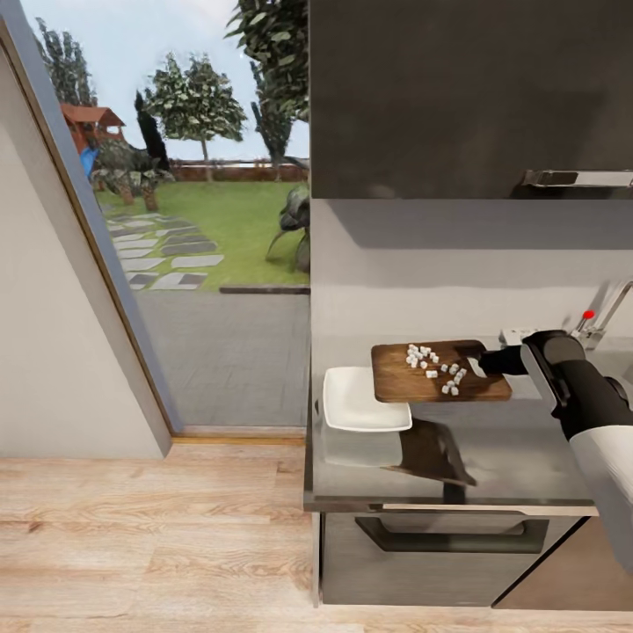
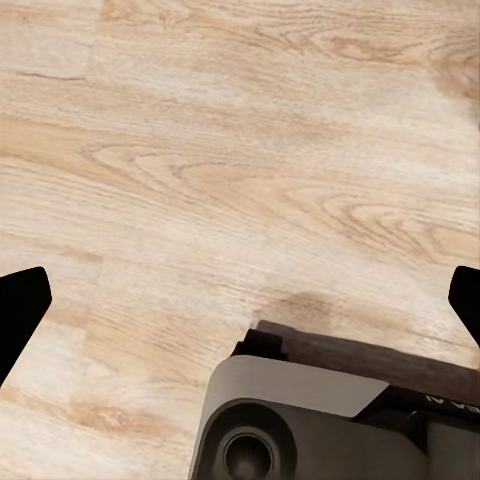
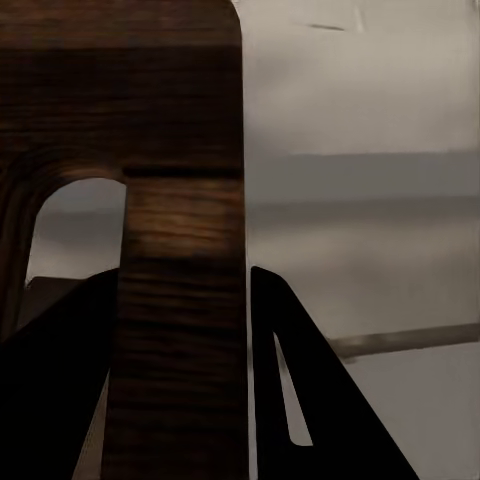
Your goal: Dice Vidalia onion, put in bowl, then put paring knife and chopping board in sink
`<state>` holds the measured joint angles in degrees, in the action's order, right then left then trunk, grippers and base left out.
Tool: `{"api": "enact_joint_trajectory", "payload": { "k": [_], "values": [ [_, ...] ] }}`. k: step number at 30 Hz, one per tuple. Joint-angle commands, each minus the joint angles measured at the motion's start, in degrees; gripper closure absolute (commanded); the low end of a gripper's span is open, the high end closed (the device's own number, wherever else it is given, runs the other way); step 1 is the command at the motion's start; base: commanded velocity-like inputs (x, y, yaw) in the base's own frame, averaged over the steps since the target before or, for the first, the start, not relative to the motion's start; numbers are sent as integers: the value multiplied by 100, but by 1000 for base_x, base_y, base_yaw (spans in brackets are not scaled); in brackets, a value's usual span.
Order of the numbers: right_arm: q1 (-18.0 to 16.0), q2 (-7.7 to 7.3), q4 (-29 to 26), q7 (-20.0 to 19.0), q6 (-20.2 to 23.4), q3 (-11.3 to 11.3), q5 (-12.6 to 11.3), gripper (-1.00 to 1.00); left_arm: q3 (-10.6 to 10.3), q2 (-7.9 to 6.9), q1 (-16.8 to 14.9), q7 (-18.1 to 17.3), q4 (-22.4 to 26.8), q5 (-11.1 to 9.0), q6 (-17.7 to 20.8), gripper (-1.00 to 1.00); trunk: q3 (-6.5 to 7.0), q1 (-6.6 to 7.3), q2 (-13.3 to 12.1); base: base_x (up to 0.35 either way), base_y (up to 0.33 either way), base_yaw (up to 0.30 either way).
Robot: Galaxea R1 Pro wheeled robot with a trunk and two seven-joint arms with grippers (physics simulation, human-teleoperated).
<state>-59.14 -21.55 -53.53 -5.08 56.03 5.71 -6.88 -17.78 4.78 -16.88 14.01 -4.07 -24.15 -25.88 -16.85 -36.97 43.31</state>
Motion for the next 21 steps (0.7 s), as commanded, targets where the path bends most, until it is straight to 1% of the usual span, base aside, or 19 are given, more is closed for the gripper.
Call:
{"api": "enact_joint_trajectory", "payload": {
  "k": [1, 4, 15, 17, 19, 21],
  "values": [
    [-5, -8, -12, 16, 22, 18, -41, 100, -47, 5, -9, 14, -23, -29, -31, -100, -8, -1, 7, 0, 0, 0],
    [-8, -8, -61, 16, 22, 18, -42, 100, -46, 4, -9, 14, -23, -29, -31, -100, -8, -1, 7, 0, 0, 0],
    [-6, 21, -87, 16, 22, 28, -42, 100, -41, -1, -11, 14, -23, -29, -31, -100, 189, 240, -434, 0, 0, 0],
    [-6, 92, -87, 21, 22, 43, -37, 100, -43, -3, -10, 14, -23, -29, -31, -100, 225, 284, -515, 0, 0, 0],
    [-6, 131, -87, 24, 26, 76, -25, 100, -43, -3, -9, 15, -23, -29, -31, -100, 261, 328, -595, 0, 0, 0],
    [-8, 163, -87, 25, 28, 128, 81, 100, -43, -2, -8, 14, -23, -29, -31, -100, 297, 372, -675, 0, 0, 0]
  ]
}}
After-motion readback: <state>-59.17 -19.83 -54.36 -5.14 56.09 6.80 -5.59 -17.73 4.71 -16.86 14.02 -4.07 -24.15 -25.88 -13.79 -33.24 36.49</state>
